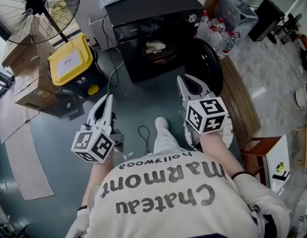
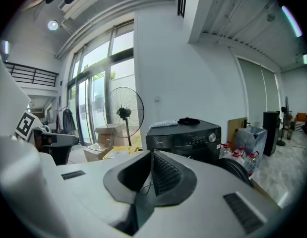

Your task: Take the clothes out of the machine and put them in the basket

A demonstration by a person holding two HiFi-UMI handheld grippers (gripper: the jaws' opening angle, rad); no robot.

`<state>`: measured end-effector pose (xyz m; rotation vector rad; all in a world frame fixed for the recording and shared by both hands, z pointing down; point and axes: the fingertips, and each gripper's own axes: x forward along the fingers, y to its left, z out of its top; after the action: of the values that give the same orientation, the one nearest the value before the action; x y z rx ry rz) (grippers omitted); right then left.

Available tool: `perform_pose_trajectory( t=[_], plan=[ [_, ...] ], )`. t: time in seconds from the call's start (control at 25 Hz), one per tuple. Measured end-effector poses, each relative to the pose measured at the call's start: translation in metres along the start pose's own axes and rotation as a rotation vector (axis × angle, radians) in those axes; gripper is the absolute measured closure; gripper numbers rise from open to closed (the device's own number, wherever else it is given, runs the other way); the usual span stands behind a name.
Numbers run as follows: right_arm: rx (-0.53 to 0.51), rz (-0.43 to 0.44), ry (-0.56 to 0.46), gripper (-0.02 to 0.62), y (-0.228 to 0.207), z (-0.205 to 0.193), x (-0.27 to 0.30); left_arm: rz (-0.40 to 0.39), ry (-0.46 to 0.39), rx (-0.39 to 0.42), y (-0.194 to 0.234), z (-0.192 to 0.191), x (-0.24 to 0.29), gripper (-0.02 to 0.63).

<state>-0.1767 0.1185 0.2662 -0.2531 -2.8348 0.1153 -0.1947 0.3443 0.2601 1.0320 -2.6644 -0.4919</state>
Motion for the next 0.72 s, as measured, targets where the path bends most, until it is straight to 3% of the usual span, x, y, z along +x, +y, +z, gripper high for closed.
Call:
perform_pose_trajectory(
  t=[0.4,0.72],
  plan=[
    [0.009,0.056,0.024,0.555,-0.069,0.042,0.122,0.043,0.007,0.009,0.039,0.035,0.123,0.598],
    [0.012,0.097,-0.004,0.555,-0.131,0.088,0.199,0.084,-0.056,-0.01,0.058,0.063,0.212,0.598]
  ],
)
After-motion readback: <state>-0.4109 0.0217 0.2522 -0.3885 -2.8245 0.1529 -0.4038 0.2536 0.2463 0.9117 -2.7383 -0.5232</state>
